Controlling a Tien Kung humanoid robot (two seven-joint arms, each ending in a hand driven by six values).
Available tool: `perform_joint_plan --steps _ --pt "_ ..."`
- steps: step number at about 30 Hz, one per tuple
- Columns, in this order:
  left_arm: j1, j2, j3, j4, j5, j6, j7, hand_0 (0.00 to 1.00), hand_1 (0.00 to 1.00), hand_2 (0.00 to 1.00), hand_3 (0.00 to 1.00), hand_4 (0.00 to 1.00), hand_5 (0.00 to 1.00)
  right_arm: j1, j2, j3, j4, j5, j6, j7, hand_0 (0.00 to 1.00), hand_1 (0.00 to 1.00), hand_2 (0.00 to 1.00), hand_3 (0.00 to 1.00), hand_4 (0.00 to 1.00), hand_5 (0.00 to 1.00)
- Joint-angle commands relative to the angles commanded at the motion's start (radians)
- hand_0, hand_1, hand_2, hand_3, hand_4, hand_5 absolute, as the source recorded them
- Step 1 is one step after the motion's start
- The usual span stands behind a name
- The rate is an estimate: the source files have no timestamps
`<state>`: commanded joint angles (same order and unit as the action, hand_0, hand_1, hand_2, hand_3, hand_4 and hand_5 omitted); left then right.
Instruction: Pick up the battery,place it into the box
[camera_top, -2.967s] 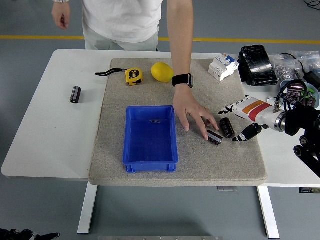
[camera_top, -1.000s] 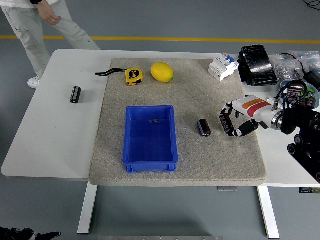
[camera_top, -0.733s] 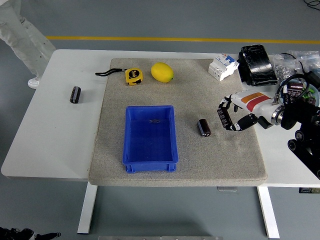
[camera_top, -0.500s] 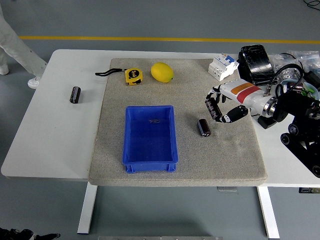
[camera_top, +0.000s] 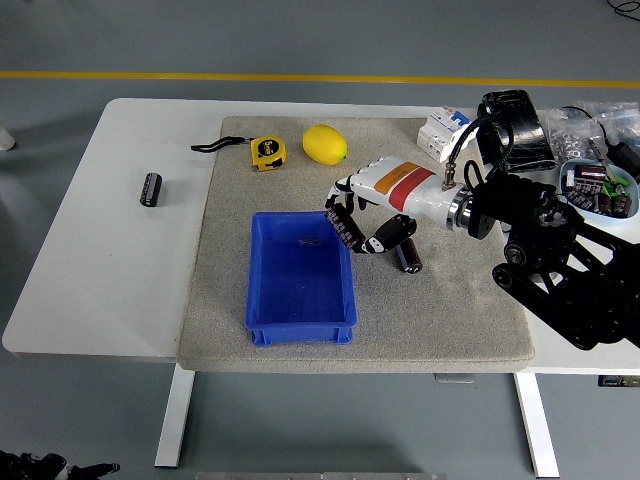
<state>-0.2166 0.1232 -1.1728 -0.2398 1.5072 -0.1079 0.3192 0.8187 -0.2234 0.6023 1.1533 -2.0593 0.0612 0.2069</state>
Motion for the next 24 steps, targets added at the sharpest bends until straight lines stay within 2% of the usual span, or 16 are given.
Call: perform_joint_plan --steps 3,4,9,10,15,16,24 --pt "-0.002 0.001 0.002 -0.001 -0.002 0.000 0.001 0.785 0.802 0.825 0.673 0.751 0.649 0.014 0.017 -0.032 0.017 -0.004 0.030 -0.006 0.476 0.478 0.513 0.521 0.757 0.148" --pt "-0.002 0.001 0.002 -0.001 -0.002 0.000 0.002 0.783 0.803 0.825 0.672 0.750 0.649 0.018 0.021 -0.041 0.021 -0.005 0.036 -0.007 0.512 0.547 0.607 0.618 0.819 0.205" --pt "-0.001 0.002 0.000 -0.002 0.001 -0.002 0.005 0.783 0.803 0.825 0.672 0.750 0.649 0.040 0.041 -0.086 0.023 0.006 0.060 0.005 0.512 0.547 0.607 0.618 0.819 0.205" --pt "-0.001 0.002 0.000 -0.003 0.001 -0.002 0.006 0.784 0.804 0.825 0.672 0.748 0.647 0.042 0.043 -0.089 0.020 0.010 0.058 0.014 0.643 0.657 0.793 0.943 0.925 0.238" --pt "-0.001 0.002 0.001 -0.003 -0.002 -0.002 0.007 0.784 0.804 0.825 0.672 0.748 0.647 0.042 0.042 -0.098 0.004 0.036 0.056 0.036 0.643 0.657 0.793 0.943 0.925 0.238" --pt "-0.001 0.003 0.002 -0.003 -0.003 -0.002 0.007 0.784 0.804 0.824 0.670 0.747 0.646 0.042 0.042 -0.098 0.000 0.040 0.058 0.039 0.724 0.709 0.861 0.998 0.980 0.263" --pt "-0.002 0.003 0.003 -0.003 -0.005 -0.002 0.006 0.782 0.804 0.823 0.670 0.747 0.647 0.034 0.042 -0.080 -0.024 0.026 0.056 0.052 0.739 0.726 0.870 0.998 0.997 0.266"
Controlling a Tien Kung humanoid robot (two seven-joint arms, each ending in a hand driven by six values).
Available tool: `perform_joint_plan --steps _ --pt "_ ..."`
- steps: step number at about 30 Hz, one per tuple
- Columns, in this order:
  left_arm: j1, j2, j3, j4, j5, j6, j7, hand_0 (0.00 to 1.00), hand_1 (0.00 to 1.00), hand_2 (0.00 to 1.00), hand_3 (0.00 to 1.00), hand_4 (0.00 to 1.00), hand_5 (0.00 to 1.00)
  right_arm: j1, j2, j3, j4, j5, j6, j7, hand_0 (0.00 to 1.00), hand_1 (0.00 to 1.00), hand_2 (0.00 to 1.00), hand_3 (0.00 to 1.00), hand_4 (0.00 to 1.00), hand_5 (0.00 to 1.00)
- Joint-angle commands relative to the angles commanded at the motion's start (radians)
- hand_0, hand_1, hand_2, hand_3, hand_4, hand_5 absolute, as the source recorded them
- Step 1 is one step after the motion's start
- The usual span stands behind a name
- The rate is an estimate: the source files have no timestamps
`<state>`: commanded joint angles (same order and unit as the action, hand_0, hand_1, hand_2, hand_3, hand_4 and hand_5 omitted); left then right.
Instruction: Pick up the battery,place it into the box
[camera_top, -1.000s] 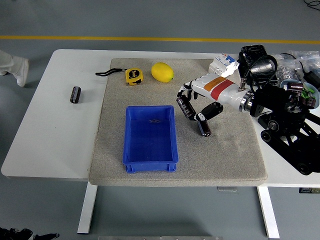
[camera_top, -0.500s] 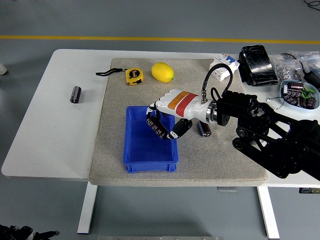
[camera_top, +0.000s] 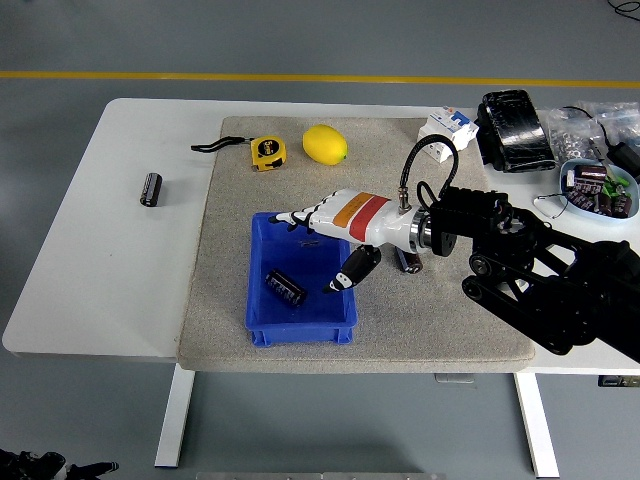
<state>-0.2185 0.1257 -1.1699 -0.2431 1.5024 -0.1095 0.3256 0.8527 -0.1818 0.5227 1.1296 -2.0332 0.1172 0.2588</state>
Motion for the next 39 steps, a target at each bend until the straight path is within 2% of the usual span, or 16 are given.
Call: perform_joint_plan --steps 3,4,9,10,11,15,16,26,33,34,39 --pt "0.000 -0.001 0.001 0.001 -0.001 0.001 -0.001 0.782 0.804 0.823 0.670 0.747 0.647 -0.010 -0.016 0.031 0.011 -0.005 -0.011 0.002 0.739 0.726 0.870 0.998 0.997 0.266" --pt "0.001 -0.001 0.000 0.001 -0.002 0.002 -0.002 0.783 0.804 0.824 0.668 0.746 0.646 -0.013 -0.024 0.045 0.014 -0.009 -0.011 0.003 0.685 0.694 0.803 0.947 0.956 0.255" --pt "0.003 -0.002 -0.002 0.003 -0.001 0.004 -0.005 0.783 0.804 0.824 0.668 0.746 0.646 -0.032 -0.072 0.116 0.034 -0.025 0.016 0.001 0.685 0.694 0.803 0.947 0.956 0.255" --pt "0.003 -0.002 -0.001 0.003 -0.002 0.005 -0.005 0.784 0.804 0.824 0.669 0.747 0.648 -0.040 -0.083 0.131 0.037 -0.024 0.021 0.002 0.664 0.680 0.768 0.875 0.969 0.269" --pt "0.004 -0.002 -0.002 0.003 -0.001 0.005 -0.006 0.784 0.804 0.824 0.669 0.747 0.648 -0.049 -0.093 0.147 0.037 -0.022 0.025 0.003 0.664 0.680 0.768 0.875 0.969 0.269" --pt "0.004 -0.004 0.002 0.004 -0.006 0.006 -0.007 0.784 0.804 0.824 0.669 0.747 0.648 -0.087 -0.112 0.187 -0.001 -0.016 0.034 0.003 0.664 0.680 0.768 0.875 0.969 0.269" --pt "0.004 -0.004 0.004 0.004 -0.009 0.007 -0.008 0.787 0.805 0.824 0.666 0.745 0.648 -0.097 -0.115 0.192 -0.020 -0.021 0.034 0.003 0.663 0.679 0.765 0.835 0.998 0.273" --pt "0.004 -0.008 0.015 0.004 -0.019 0.007 -0.009 0.791 0.805 0.824 0.667 0.744 0.647 -0.113 -0.086 0.148 -0.211 -0.010 0.019 0.036 0.659 0.677 0.759 0.827 0.998 0.270" --pt "0.004 -0.008 0.018 0.003 -0.022 0.007 -0.008 0.793 0.806 0.824 0.667 0.743 0.645 -0.114 -0.066 0.139 -0.283 -0.004 -0.024 0.045 0.647 0.665 0.748 0.807 0.998 0.275" --pt "0.005 -0.008 0.019 0.002 -0.021 0.006 -0.008 0.796 0.807 0.824 0.666 0.742 0.644 -0.114 -0.062 0.138 -0.293 -0.002 -0.033 0.046 0.605 0.629 0.711 0.756 0.998 0.282" --pt "0.005 -0.008 0.022 0.001 -0.022 0.004 -0.006 0.796 0.807 0.824 0.666 0.742 0.644 -0.116 -0.058 0.133 -0.320 0.019 -0.069 0.051 0.605 0.629 0.711 0.756 0.998 0.282"
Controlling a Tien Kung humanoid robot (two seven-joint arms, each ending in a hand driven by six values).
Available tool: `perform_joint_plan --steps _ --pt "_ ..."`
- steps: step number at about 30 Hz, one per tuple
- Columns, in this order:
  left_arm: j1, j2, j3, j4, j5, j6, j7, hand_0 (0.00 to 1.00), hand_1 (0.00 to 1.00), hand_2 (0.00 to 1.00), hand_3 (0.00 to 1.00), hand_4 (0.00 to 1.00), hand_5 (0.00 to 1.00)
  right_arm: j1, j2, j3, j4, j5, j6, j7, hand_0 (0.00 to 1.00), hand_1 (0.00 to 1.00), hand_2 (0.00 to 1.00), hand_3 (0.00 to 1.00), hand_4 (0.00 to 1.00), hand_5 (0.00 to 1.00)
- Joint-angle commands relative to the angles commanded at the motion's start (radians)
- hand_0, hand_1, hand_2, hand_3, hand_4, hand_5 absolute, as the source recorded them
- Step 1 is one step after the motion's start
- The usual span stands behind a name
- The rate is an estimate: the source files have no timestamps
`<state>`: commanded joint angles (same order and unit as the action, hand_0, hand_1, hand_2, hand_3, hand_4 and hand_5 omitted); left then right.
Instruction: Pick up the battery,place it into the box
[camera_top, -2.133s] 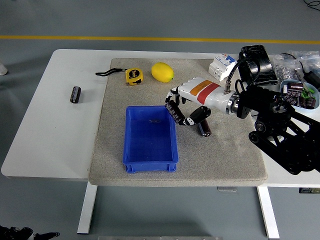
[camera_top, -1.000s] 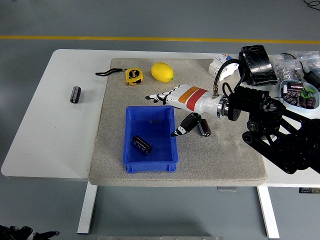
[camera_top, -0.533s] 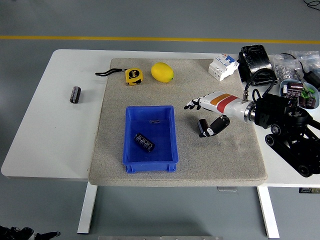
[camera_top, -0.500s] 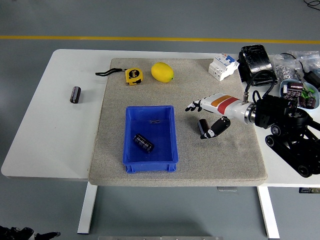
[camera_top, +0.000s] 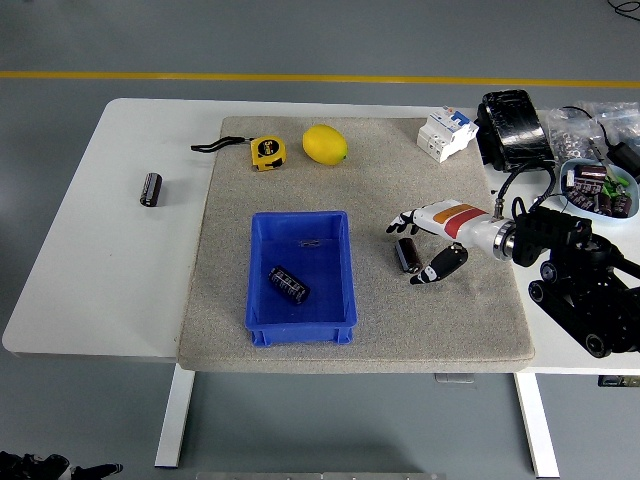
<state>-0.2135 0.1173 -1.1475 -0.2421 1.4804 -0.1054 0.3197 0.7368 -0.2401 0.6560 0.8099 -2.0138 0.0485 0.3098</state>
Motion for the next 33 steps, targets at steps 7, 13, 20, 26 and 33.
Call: perform_joint_plan --steps 7,13,20,26,33 --pt "0.002 -0.002 0.002 -0.001 0.000 -0.001 0.001 0.801 0.808 0.823 0.666 0.741 0.641 -0.006 0.008 -0.007 -0.025 0.015 -0.017 0.001 0.552 0.576 0.621 0.585 0.929 0.264" --pt "0.001 -0.001 0.003 0.000 -0.002 -0.001 0.000 0.802 0.806 0.823 0.665 0.740 0.640 -0.004 0.013 -0.017 -0.026 0.026 -0.039 -0.001 0.508 0.517 0.554 0.522 0.851 0.226" --pt "-0.004 -0.001 0.012 0.000 -0.014 0.001 -0.002 0.803 0.808 0.823 0.665 0.741 0.640 -0.002 0.021 -0.020 -0.050 0.035 -0.068 -0.005 0.454 0.457 0.493 0.478 0.796 0.199" --pt "-0.005 0.000 0.012 0.001 -0.016 0.002 -0.004 0.803 0.808 0.823 0.665 0.741 0.639 0.000 0.009 -0.013 -0.035 0.032 -0.066 -0.005 0.452 0.450 0.489 0.480 0.804 0.202" --pt "-0.004 0.001 0.013 0.001 -0.016 0.001 -0.005 0.803 0.807 0.824 0.664 0.741 0.638 0.012 -0.009 0.022 0.013 0.025 -0.060 -0.005 0.451 0.446 0.485 0.477 0.803 0.203"
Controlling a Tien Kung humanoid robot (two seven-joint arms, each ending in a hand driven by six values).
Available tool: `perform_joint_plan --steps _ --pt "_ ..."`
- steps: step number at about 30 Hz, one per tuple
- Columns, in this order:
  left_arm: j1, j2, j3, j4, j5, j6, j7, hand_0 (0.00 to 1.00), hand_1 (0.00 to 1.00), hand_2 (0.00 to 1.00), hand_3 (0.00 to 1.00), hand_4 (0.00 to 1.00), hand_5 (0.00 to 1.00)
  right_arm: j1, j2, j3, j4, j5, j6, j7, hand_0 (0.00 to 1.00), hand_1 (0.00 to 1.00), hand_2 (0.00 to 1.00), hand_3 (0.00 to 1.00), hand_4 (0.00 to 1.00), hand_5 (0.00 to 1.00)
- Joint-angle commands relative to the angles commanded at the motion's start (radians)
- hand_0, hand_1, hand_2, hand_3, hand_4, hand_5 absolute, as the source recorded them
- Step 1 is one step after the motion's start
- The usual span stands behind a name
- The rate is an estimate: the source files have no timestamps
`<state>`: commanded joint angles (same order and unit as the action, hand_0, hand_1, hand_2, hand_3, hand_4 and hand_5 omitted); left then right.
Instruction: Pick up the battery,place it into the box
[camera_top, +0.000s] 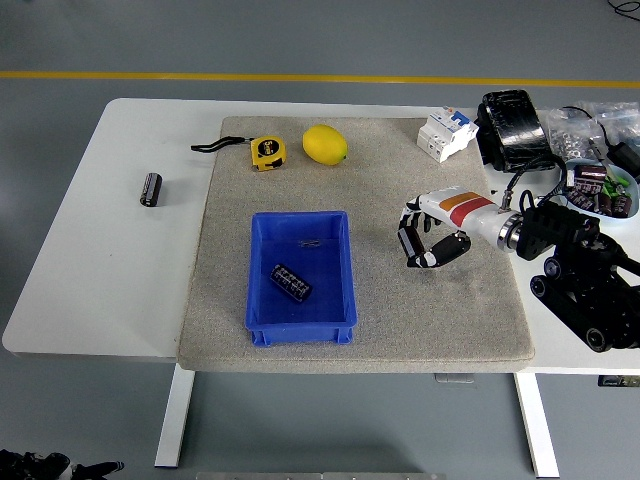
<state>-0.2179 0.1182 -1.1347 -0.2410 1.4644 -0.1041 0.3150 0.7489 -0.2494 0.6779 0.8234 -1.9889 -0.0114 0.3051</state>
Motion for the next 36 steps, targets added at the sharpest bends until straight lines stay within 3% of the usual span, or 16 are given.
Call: perform_joint_plan --steps 6,10,15,16,21,22,27,28,33,34,36 --pt "0.000 0.002 0.006 0.000 -0.009 0.001 0.000 0.803 0.807 0.824 0.663 0.741 0.638 0.013 -0.010 0.028 0.053 -0.015 0.010 -0.009 0.454 0.445 0.485 0.480 0.803 0.206" --pt "0.001 0.003 0.006 0.000 -0.010 0.001 0.000 0.803 0.806 0.823 0.663 0.741 0.638 0.032 -0.004 0.044 0.125 -0.012 0.014 -0.019 0.455 0.449 0.487 0.481 0.786 0.199" --pt "0.001 0.004 0.003 -0.001 -0.002 -0.003 0.001 0.803 0.806 0.823 0.663 0.741 0.638 0.076 0.048 0.000 0.205 -0.024 0.015 -0.031 0.455 0.449 0.487 0.481 0.786 0.199" --pt "0.001 0.004 0.003 -0.002 -0.003 -0.003 0.002 0.802 0.806 0.823 0.663 0.741 0.640 0.081 0.056 -0.010 0.214 -0.024 0.017 -0.034 0.523 0.495 0.534 0.498 0.779 0.221" --pt "-0.001 0.005 0.003 -0.003 -0.004 -0.003 0.004 0.802 0.806 0.823 0.663 0.741 0.640 0.106 0.100 -0.092 0.241 -0.029 0.038 -0.045 0.523 0.495 0.534 0.498 0.779 0.221" --pt "-0.002 0.006 0.003 -0.003 -0.005 -0.002 0.004 0.802 0.806 0.823 0.664 0.743 0.644 0.108 0.111 -0.106 0.240 -0.034 0.051 -0.048 0.606 0.598 0.691 0.732 0.874 0.266" --pt "-0.005 0.007 0.003 -0.004 -0.006 -0.003 0.006 0.802 0.806 0.823 0.664 0.743 0.644 0.112 0.130 -0.132 0.238 -0.049 0.119 -0.067 0.606 0.598 0.691 0.732 0.874 0.266" --pt "-0.006 0.007 0.003 -0.004 -0.006 -0.003 0.006 0.797 0.805 0.823 0.663 0.742 0.642 0.112 0.129 -0.133 0.236 -0.050 0.132 -0.072 0.783 0.761 0.851 0.998 0.966 0.278" --pt "-0.004 0.007 -0.001 -0.005 0.000 -0.006 0.009 0.797 0.805 0.823 0.663 0.742 0.642 0.107 0.115 -0.128 0.226 -0.043 0.145 -0.076 0.783 0.761 0.851 0.998 0.966 0.278" --pt "-0.003 0.007 -0.002 -0.006 0.001 -0.007 0.010 0.796 0.805 0.822 0.664 0.741 0.641 0.103 0.111 -0.121 0.224 -0.044 0.143 -0.073 0.828 0.817 0.914 0.998 0.963 0.253" --pt "-0.002 0.006 -0.001 -0.006 0.002 -0.007 0.011 0.796 0.805 0.822 0.664 0.741 0.641 0.097 0.107 -0.110 0.223 -0.049 0.146 -0.074 0.828 0.817 0.914 0.998 0.963 0.253"
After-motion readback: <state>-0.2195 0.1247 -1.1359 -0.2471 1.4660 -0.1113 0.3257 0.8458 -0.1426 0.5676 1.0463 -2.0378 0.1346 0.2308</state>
